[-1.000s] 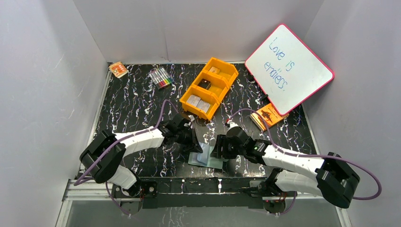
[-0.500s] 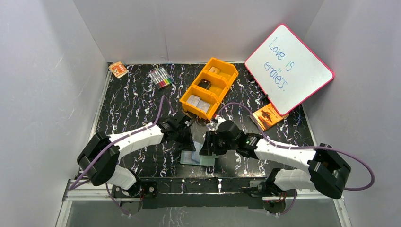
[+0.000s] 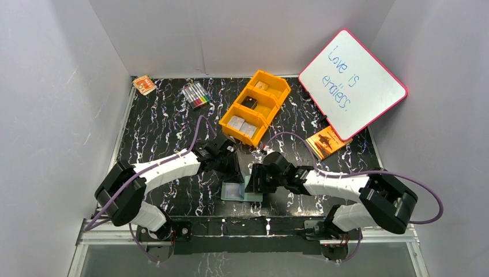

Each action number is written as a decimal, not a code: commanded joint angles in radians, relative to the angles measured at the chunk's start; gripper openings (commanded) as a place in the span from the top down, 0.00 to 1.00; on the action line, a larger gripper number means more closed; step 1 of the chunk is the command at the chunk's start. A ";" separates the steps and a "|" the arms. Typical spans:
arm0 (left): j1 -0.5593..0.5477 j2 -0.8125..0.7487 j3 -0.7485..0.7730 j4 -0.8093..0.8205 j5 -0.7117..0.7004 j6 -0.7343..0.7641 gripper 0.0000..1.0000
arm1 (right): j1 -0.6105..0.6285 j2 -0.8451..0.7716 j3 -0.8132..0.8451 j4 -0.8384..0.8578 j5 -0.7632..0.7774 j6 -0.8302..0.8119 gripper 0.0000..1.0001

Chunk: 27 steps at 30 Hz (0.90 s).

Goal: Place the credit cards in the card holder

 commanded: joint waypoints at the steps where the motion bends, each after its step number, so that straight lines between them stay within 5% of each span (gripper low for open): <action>1: -0.005 -0.063 -0.011 0.058 0.064 -0.012 0.81 | -0.001 -0.031 -0.029 0.044 0.041 0.045 0.41; 16: -0.005 -0.032 -0.042 0.084 0.076 -0.004 0.97 | -0.019 -0.118 -0.081 0.011 0.068 0.074 0.40; 27: -0.005 -0.017 -0.019 0.088 0.087 -0.001 0.95 | -0.020 -0.184 -0.104 0.064 0.031 0.044 0.22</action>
